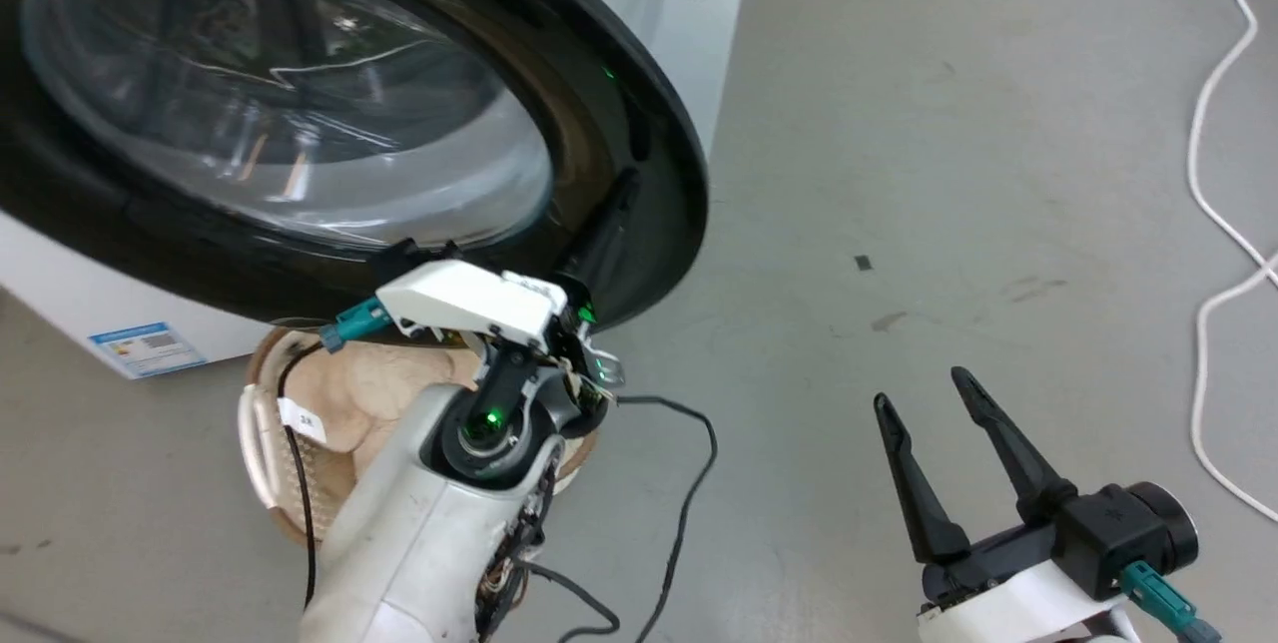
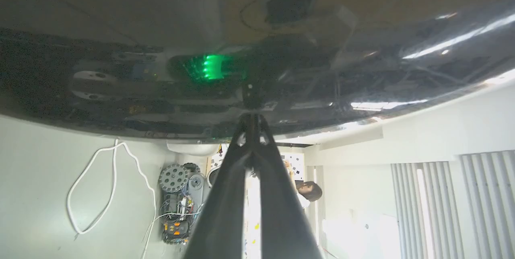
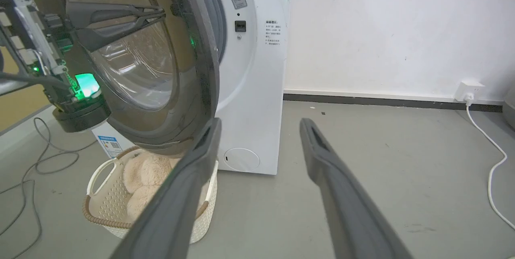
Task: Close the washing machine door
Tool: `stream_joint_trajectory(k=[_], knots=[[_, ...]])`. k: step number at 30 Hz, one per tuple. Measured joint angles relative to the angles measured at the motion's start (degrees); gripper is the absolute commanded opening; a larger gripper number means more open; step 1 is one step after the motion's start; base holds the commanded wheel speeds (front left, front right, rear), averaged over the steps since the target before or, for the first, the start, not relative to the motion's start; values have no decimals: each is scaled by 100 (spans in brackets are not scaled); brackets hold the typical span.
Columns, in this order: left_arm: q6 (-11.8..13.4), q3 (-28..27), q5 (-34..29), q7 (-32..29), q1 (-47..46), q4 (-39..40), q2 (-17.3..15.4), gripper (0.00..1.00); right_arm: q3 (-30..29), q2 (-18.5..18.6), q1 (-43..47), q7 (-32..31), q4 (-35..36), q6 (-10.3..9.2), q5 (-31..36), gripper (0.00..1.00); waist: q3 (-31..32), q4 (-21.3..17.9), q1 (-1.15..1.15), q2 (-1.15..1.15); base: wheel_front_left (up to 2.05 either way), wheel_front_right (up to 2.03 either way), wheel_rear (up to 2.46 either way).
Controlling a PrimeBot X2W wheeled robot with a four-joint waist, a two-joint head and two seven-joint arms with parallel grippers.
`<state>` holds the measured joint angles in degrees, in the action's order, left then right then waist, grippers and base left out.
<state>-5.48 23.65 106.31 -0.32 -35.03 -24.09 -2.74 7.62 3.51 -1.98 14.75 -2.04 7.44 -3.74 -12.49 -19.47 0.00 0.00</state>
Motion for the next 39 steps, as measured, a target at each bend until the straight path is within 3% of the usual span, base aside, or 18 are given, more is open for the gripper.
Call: stream_joint_trajectory(k=[5,8,13,17,20,23,26,31,32,33,34,39], knots=[[-120,333,-402,-83,242,76,-100,0,-74,-9,11,0,8,0,10,100,115,272,0,0,0,0,0],[-130,673,-961,-54,563,337,-361,0,-166,0,30,0,23,0,11,100,208,488,0,0,0,0,0],[-164,1468,-2841,490,906,816,-1244,0,-225,32,54,1,47,0,25,100,375,895,0,0,0,0,0],[212,1666,-4245,1269,1107,1107,-1818,0,-281,71,130,0,56,0,25,100,534,1220,0,0,0,0,0],[650,1415,-5025,1471,1340,1408,-2075,0,-324,86,182,0,62,0,27,100,660,1445,0,0,0,0,0],[1024,667,-5762,1501,1731,1934,-2108,0,-367,111,238,0,74,0,34,100,770,1655,0,0,0,0,0],[1230,-46,-6578,1506,2243,2455,-1995,0,-374,137,291,0,75,0,33,100,870,1834,0,0,0,0,0],[1343,-799,-7671,1507,3178,2919,-1594,0,-323,171,380,0,62,0,33,100,1027,2004,0,0,0,0,0],[1336,-875,-7818,1507,3320,2940,-1506,16,-321,174,397,0,60,0,33,100,1047,2023,0,0,0,0,0],[1330,-909,-7990,1507,3446,2949,-1428,76,-319,177,411,0,63,0,33,100,1056,2041,1,0,0,0,0],[1312,-934,-8185,1507,3556,2956,-1366,100,-320,180,419,0,63,0,33,100,1055,2054,1,0,0,0,0],[1129,-905,-8832,1507,3861,2836,-1116,100,-309,182,431,0,59,0,32,100,1043,2081,0,0,0,0,0]])
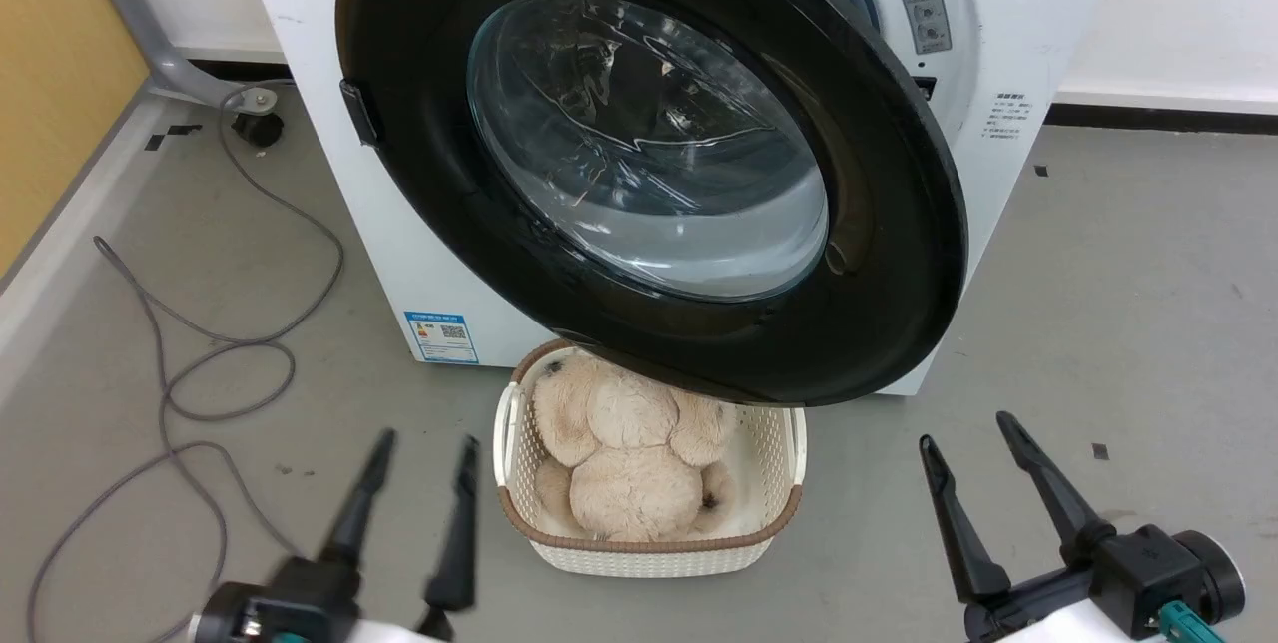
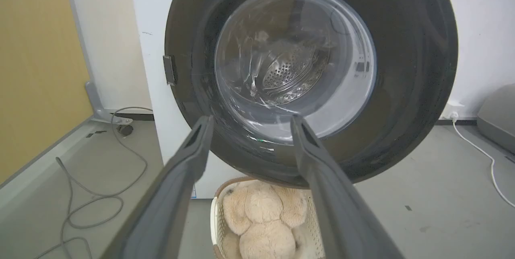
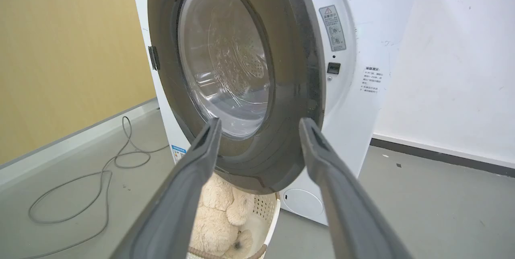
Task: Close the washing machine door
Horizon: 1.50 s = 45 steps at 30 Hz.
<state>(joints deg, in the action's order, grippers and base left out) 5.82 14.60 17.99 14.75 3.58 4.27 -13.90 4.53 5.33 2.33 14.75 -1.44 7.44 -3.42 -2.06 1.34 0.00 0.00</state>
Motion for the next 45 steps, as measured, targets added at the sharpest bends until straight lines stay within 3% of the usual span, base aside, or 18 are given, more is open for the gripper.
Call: stream_joint_trajectory(k=[9,10,18,29,40,45], knots=[[-279,81,-593,0,58,-311,172,100,24,-10,18,0,-48,0,-21,100,-98,13,0,0,0,0,0],[-303,73,-620,0,55,-319,203,100,49,-8,18,0,-43,0,-34,0,-123,22,1,0,0,0,0],[-459,-51,-748,0,-170,-296,412,100,453,308,-395,0,-40,0,-143,0,-545,141,0,0,0,0,0],[-651,-187,-936,0,-592,-136,665,100,1071,1413,-2238,-229,-604,1,-740,0,-1385,451,0,0,0,0,0],[-735,-212,-1023,0,-855,-85,924,100,589,1770,-3627,-464,-1713,15,-1407,0,-1946,810,-1,0,0,0,0],[-758,-265,-1036,0,-956,-2,968,100,167,1704,-4442,-668,-2452,15,-1577,0,-2165,906,-1,0,0,0,0]])
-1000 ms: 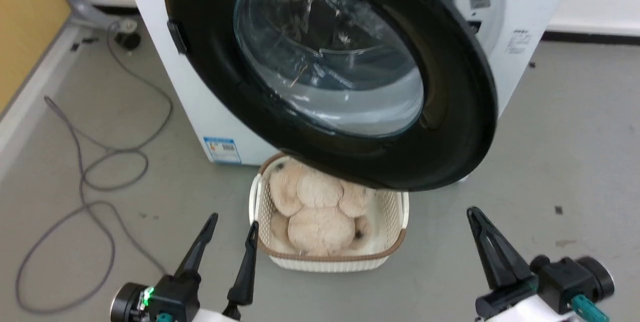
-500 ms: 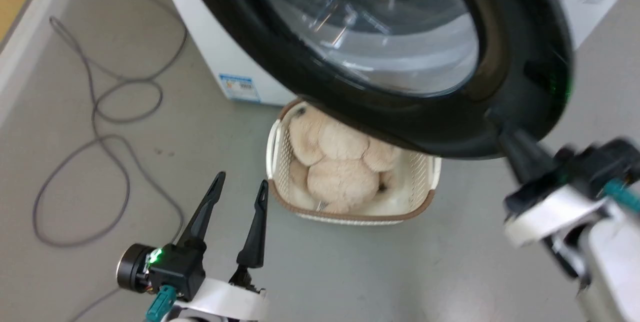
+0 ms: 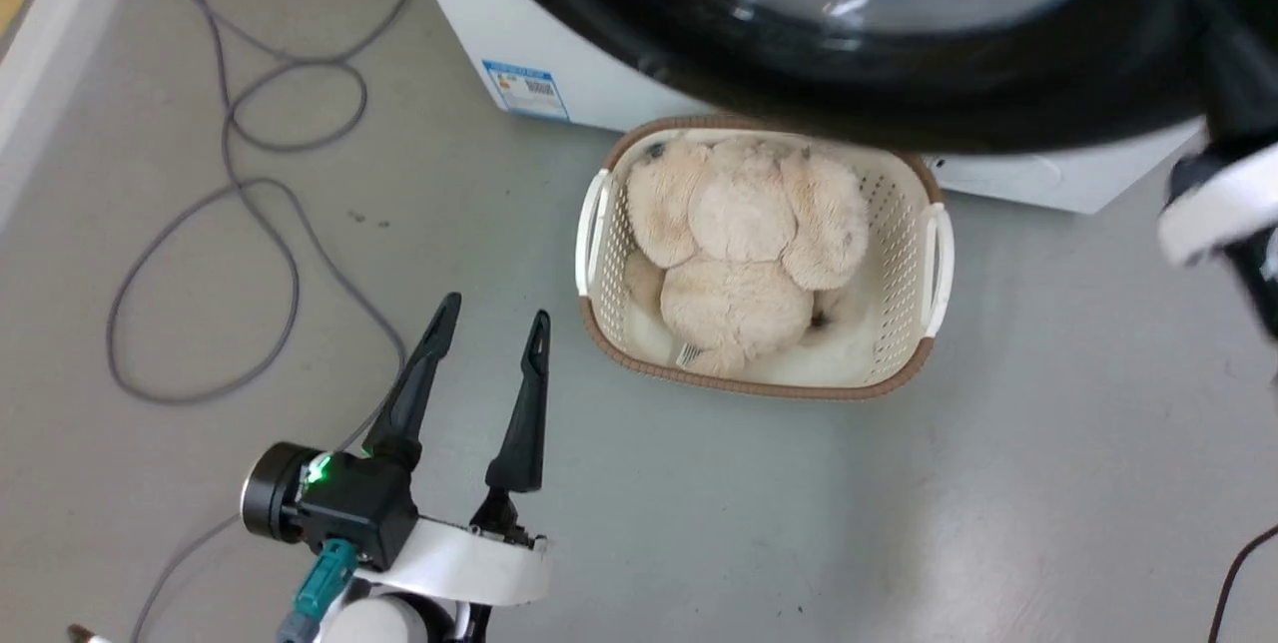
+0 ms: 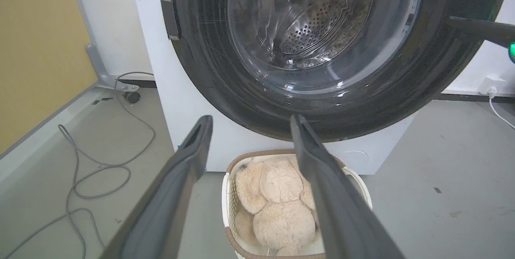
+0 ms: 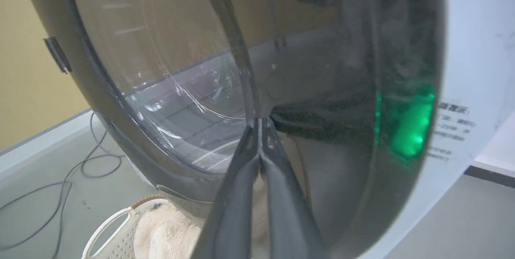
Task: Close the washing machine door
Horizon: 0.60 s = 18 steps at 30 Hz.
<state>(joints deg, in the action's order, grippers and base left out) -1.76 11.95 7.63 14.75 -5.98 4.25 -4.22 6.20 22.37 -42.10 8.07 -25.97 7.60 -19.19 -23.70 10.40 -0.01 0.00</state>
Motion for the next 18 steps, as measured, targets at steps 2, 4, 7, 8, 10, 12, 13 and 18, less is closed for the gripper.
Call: stream_joint_trajectory(k=[2,4,7,8,10,12,13,18], knots=[[-2,12,-71,0,-29,-12,10,100,-185,-31,-303,-53,-307,0,0,0,-64,23,0,0,0,0,0],[-24,29,-103,0,-67,-18,25,100,-360,-42,-598,-92,-603,-2,2,0,-113,57,0,0,0,0,0],[-37,35,-102,0,-141,-14,47,100,-468,-45,-901,-90,-935,14,92,0,-167,106,0,0,0,0,0],[-38,38,-101,0,-146,-13,58,100,-490,-65,-951,-86,-1028,37,120,0,-178,121,0,0,0,0,0],[-40,40,-100,0,-147,-20,89,100,-509,-118,-1066,3,-1323,53,169,0,-180,166,0,0,0,0,0],[-38,35,-100,0,-147,-29,96,100,-506,-135,-1098,68,-1445,53,168,0,-153,168,0,0,0,0,0],[-37,31,-100,0,-147,-35,98,100,-505,-143,-1106,98,-1496,53,168,0,-137,164,0,0,0,0,0],[-36,-9,-99,0,-147,-64,111,100,-463,-142,-1117,258,-1697,51,156,0,-12,111,0,0,0,0,0]])
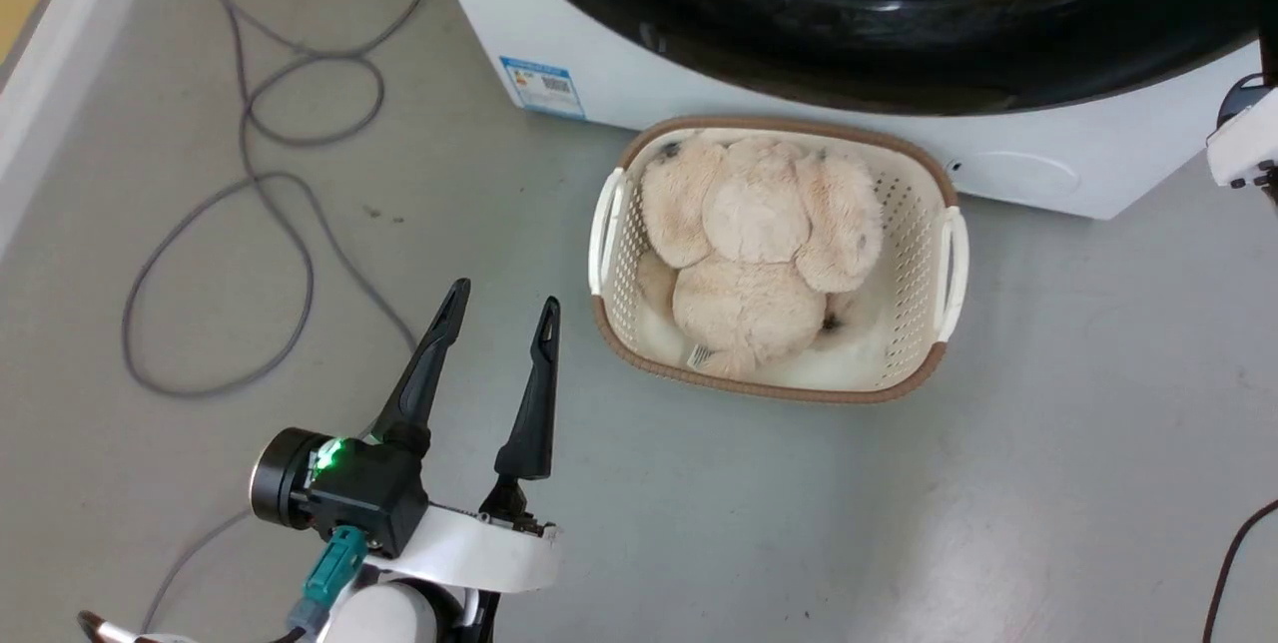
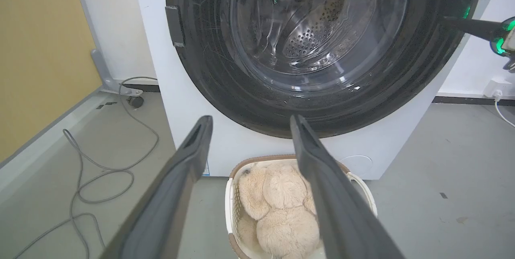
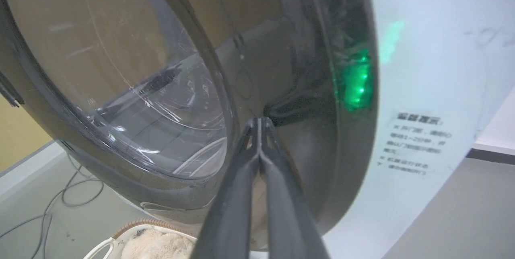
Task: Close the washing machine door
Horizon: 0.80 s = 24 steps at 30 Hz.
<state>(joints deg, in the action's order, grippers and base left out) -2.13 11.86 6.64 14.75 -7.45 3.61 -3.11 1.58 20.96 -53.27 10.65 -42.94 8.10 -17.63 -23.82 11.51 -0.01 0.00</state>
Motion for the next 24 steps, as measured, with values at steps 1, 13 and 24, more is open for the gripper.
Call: stream_joint_trajectory(k=[1,13,24], knots=[[0,-10,4,0,0,-16,3,100,29,3,1,38,-14,-5,-5,0,39,-15,0,0,0,0,0],[18,-225,63,0,282,-428,11,100,538,69,1713,367,983,-56,-455,0,965,-313,1,0,0,0,0],[45,-528,118,0,686,-681,-1,100,-54,-584,3974,410,2840,-57,-321,0,1769,-795,1,0,0,0,0]])
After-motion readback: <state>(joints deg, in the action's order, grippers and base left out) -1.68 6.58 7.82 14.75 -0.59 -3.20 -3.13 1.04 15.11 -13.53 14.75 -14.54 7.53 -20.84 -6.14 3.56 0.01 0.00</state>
